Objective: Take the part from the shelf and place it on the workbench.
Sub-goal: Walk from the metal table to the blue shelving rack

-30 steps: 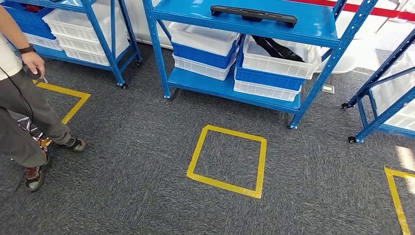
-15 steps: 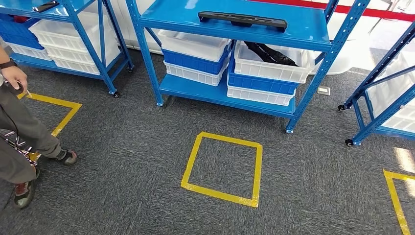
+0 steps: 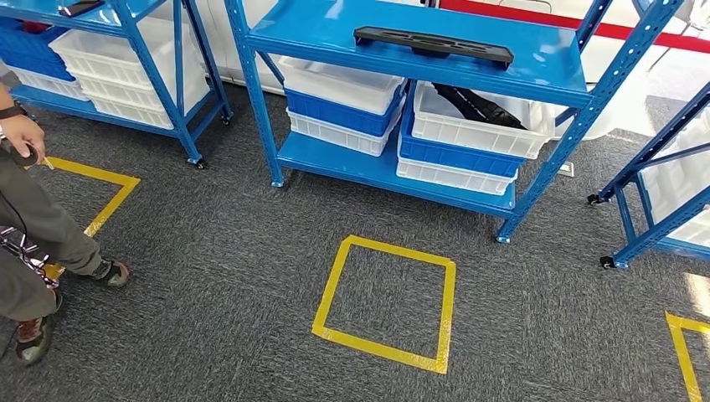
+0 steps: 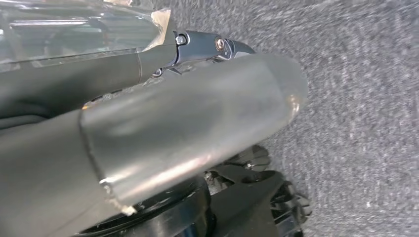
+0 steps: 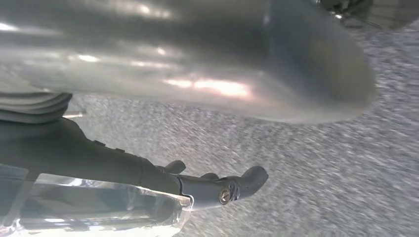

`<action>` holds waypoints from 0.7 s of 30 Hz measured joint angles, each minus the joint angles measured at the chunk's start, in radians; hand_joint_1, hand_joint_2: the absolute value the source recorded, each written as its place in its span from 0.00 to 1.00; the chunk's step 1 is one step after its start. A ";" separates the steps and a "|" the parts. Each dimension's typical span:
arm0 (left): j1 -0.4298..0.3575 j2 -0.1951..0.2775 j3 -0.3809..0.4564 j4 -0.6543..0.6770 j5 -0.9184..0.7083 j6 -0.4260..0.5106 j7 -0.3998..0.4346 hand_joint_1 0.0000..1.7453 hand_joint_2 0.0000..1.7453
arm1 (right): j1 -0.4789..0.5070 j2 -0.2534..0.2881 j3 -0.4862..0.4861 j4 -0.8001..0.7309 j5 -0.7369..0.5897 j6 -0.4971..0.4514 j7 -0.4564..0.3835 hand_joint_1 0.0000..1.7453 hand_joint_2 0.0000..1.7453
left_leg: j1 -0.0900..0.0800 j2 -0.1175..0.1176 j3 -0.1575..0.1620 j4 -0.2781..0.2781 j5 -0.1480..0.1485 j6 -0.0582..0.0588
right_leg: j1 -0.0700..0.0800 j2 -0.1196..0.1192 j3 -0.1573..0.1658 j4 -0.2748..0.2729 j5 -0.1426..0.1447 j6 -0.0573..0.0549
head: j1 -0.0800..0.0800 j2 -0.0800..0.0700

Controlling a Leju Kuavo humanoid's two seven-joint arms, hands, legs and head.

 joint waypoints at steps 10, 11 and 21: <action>-0.002 -0.001 0.000 0.000 -0.006 0.000 0.001 0.00 0.00 | -0.004 -0.004 0.000 0.000 0.001 0.000 0.001 0.00 0.00 | 0.005 0.015 -0.174 0.281 -0.113 -0.047 | -0.010 0.004 0.077 -0.037 -0.001 -0.070 | -0.003 0.000; -0.001 0.000 0.000 0.000 -0.006 0.000 0.001 0.00 0.00 | -0.003 -0.003 0.000 0.000 0.001 0.000 0.001 0.00 0.00 | 0.006 0.016 -0.183 0.260 -0.103 -0.047 | -0.010 0.005 0.085 -0.037 -0.008 -0.069 | -0.004 0.000; 0.001 0.007 0.000 0.000 -0.006 0.000 0.001 0.00 0.00 | -0.007 0.004 0.001 0.001 0.002 0.000 0.000 0.00 0.00 | -0.012 0.009 -0.068 0.000 0.060 0.039 | 0.000 0.009 0.131 0.014 -0.067 -0.011 | 0.002 0.000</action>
